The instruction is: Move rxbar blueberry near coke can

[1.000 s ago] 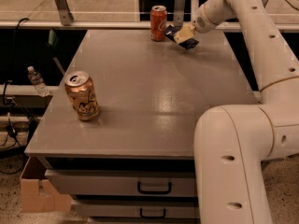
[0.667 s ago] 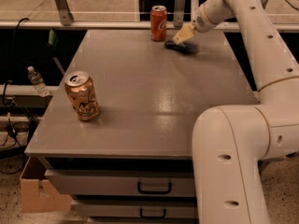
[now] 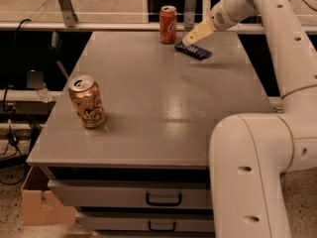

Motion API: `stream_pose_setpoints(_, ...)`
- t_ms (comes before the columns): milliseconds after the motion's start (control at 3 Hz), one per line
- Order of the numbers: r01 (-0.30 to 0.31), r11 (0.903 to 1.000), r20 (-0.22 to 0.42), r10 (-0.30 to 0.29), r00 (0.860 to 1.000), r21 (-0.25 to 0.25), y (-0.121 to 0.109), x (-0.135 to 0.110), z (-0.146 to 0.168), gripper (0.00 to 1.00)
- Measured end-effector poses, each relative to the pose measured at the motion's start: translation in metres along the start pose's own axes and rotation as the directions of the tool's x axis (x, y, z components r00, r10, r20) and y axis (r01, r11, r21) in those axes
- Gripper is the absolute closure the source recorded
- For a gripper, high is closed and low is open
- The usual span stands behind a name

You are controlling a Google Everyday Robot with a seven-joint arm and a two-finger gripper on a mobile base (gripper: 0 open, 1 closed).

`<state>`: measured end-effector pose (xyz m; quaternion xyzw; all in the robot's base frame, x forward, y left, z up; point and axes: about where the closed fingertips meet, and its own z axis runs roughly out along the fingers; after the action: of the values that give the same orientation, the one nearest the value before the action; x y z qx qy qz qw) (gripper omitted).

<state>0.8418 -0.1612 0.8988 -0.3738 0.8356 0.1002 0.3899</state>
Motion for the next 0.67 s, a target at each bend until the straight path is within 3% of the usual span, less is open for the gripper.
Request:
stream_pose_setpoints(333,-0.005,1.0,0.069,0.005,0.998,-0.001,-0.013,0.01,-0.05,0.0)
stream_pose_setpoints(667,0.034,0.9992,0.151,-0.03,0.988,-0.021,-0.016,0.034,-0.117,0.0)
